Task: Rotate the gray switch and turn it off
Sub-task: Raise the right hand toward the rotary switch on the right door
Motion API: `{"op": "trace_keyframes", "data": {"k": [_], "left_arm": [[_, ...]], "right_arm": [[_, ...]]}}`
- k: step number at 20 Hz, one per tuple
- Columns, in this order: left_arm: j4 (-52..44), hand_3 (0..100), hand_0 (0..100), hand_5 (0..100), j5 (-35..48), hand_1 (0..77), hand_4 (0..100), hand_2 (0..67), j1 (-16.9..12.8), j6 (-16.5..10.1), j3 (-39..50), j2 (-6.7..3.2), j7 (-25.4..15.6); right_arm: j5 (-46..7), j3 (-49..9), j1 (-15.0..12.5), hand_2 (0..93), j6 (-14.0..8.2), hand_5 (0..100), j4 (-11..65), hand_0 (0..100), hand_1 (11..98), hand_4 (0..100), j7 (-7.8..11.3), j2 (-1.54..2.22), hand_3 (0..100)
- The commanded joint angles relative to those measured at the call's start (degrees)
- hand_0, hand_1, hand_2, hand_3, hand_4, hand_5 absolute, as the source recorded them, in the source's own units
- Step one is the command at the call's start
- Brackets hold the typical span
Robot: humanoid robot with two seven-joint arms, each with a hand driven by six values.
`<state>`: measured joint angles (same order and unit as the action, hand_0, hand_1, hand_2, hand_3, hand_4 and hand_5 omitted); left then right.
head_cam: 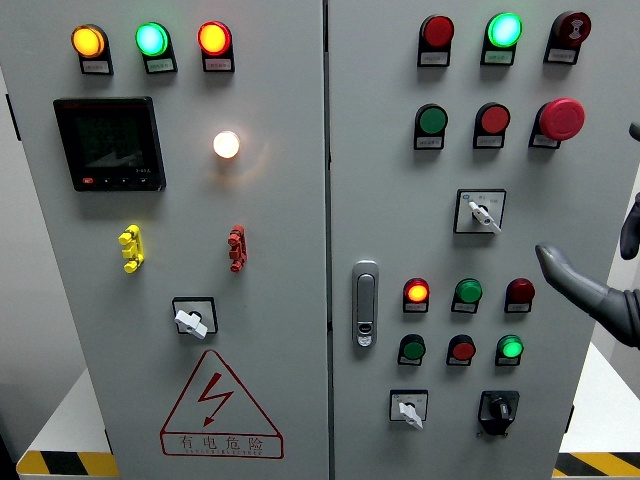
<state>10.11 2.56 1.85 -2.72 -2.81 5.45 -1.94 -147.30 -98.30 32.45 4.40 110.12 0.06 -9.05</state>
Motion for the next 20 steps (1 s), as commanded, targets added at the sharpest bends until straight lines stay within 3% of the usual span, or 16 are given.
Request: {"op": "trace_keyframes", "data": {"k": [1, 7, 10, 20], "left_arm": [[0.0, 21, 0, 13, 0.0, 0.0, 13, 10.5, 0.0, 0.0, 0.0, 0.0, 0.0], [0.0, 21, 0, 13, 0.1, 0.0, 13, 10.5, 0.0, 0.0, 0.0, 0.0, 0.0], [0.0, 21, 0, 13, 0.0, 0.0, 13, 10.5, 0.0, -0.1, 0.0, 0.0, 0.0], [0.0, 21, 0, 13, 0.1, 0.0, 13, 10.4, 0.0, 0.0, 0.0, 0.0, 0.0]], "right_arm": [[0.0, 0.0, 0.1, 7.5, 0.0, 100, 0.0, 0, 45.6, 83, -0.14, 0.0, 95], [-0.2, 0.1, 0.2, 9.3, 0.0, 100, -1.0, 0, 45.5, 83, -0.58, -0.09, 95], [-0.1, 0.3, 0.7, 17.5, 0.0, 100, -2.7, 0, 44.0, 83, -1.99, 0.0, 95], [0.0, 1.1, 3.1, 45.2, -0.8, 100, -8.5, 0, 42.5, 84, -4.1, 0.17, 96]]}}
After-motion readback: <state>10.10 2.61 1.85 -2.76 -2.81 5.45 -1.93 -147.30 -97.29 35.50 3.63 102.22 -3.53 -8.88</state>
